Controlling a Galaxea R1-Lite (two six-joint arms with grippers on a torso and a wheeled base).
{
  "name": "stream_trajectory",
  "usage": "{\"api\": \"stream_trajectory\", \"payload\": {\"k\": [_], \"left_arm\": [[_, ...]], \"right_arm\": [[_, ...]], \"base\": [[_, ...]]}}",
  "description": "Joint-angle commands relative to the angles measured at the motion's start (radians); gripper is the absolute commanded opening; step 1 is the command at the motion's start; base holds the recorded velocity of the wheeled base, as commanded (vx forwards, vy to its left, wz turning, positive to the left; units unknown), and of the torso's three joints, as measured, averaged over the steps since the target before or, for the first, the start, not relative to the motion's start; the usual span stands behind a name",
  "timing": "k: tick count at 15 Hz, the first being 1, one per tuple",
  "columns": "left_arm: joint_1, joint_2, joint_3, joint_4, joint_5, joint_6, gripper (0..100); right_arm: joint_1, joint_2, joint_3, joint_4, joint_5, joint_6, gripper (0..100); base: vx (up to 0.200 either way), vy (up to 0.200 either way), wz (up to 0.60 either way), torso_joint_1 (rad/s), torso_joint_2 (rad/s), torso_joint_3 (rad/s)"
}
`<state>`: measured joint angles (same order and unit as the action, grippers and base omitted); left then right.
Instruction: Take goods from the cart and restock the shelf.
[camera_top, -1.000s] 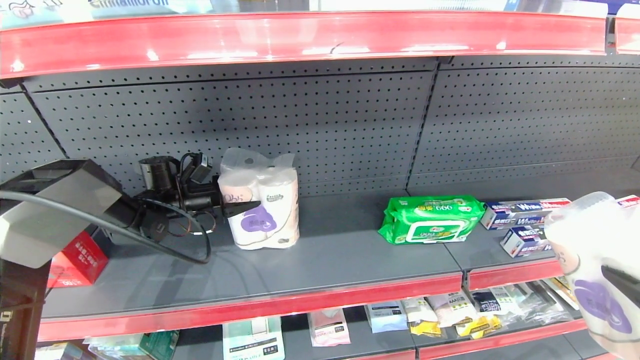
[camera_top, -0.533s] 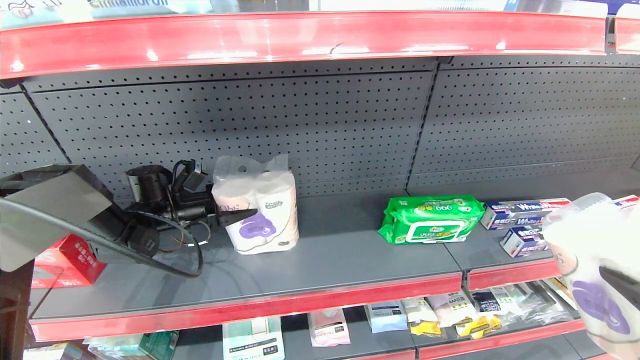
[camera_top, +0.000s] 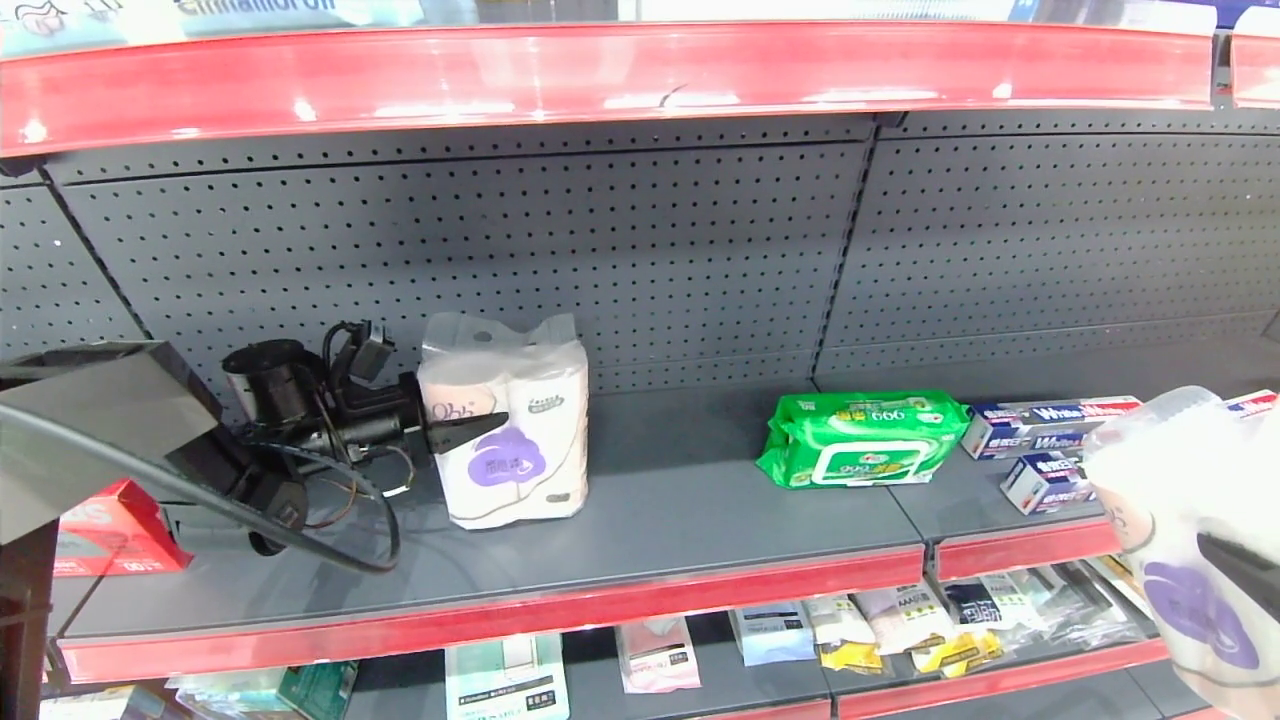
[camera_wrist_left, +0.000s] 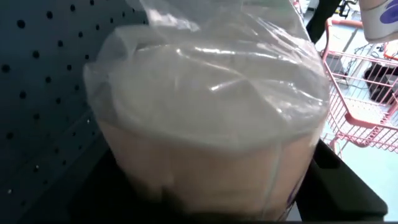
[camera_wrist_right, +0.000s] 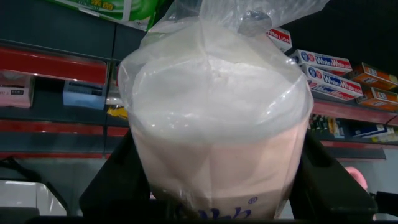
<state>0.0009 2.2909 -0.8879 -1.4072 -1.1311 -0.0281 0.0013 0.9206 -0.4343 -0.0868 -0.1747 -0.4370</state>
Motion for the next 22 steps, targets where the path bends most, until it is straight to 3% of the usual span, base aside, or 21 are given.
{"api": "stream_trajectory", "payload": {"k": [1, 5, 15, 19, 22], "left_arm": [[0.005, -0.025, 0.026, -0.001, 0.001, 0.002, 0], [0.033, -0.057, 0.118, -0.024, 0.002, 0.004, 0], [0.044, -0.087, 0.310, -0.164, -0.007, 0.004, 0], [0.048, -0.126, 0.365, -0.164, -0.016, 0.027, 0], [0.067, -0.139, 0.377, -0.164, -0.018, 0.070, 0]], "right_arm": [[0.000, 0.001, 0.000, -0.001, 0.000, 0.000, 0], [0.000, 0.000, 0.006, -0.001, -0.002, 0.000, 0], [0.000, 0.006, 0.011, 0.001, -0.002, -0.002, 0], [0.000, 0.003, 0.011, -0.001, 0.000, -0.002, 0], [0.000, -0.003, 0.015, -0.001, 0.000, -0.002, 0]], "base": [[0.000, 0.000, 0.00, 0.000, 0.00, 0.000], [0.000, 0.000, 0.00, 0.000, 0.00, 0.000], [0.000, 0.000, 0.00, 0.000, 0.00, 0.000], [0.000, 0.000, 0.00, 0.000, 0.00, 0.000], [0.000, 0.000, 0.00, 0.000, 0.00, 0.000]]}}
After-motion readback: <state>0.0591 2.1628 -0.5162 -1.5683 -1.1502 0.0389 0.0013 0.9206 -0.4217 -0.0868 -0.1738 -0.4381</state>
